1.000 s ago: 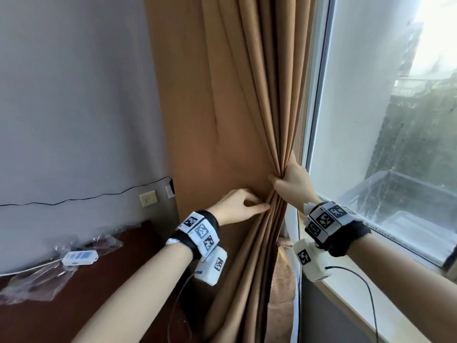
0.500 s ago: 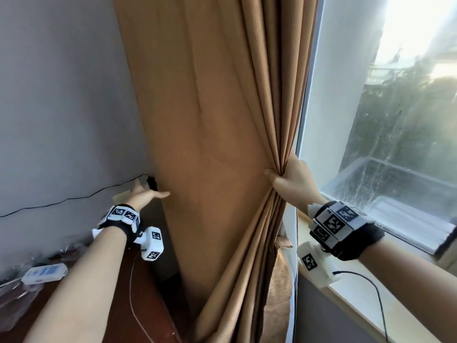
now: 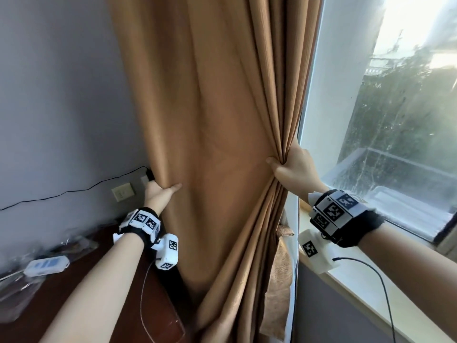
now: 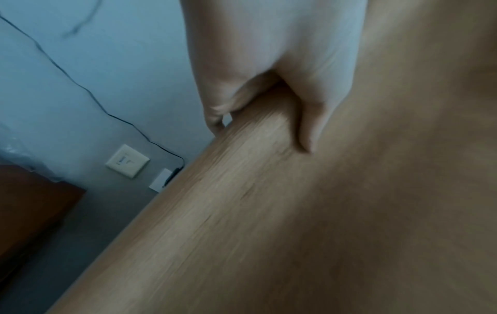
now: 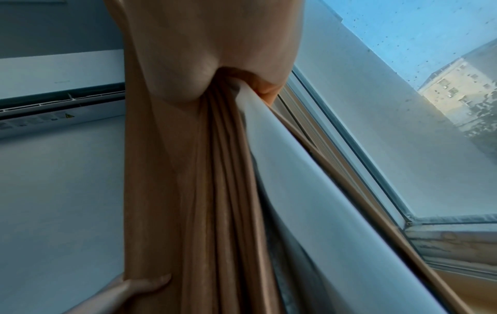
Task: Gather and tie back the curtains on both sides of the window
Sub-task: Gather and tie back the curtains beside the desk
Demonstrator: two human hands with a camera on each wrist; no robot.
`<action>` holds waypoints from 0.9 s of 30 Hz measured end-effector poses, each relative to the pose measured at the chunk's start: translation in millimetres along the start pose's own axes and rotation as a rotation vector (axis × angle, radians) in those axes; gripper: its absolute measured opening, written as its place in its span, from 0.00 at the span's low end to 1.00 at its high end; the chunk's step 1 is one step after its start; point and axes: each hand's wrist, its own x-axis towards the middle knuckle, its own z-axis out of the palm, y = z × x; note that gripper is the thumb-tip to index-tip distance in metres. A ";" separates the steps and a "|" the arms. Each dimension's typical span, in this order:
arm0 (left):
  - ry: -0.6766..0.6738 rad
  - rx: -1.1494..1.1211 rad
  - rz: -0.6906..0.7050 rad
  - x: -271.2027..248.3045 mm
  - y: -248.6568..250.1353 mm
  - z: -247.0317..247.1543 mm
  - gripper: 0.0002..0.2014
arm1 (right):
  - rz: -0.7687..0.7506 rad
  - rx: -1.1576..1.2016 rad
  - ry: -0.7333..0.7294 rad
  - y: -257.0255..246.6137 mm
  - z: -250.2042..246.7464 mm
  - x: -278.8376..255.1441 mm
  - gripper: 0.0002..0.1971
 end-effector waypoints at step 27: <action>-0.577 0.766 0.507 -190.4 114.4 100.3 0.04 | 0.027 0.157 -0.085 -24.3 2.1 -23.9 0.33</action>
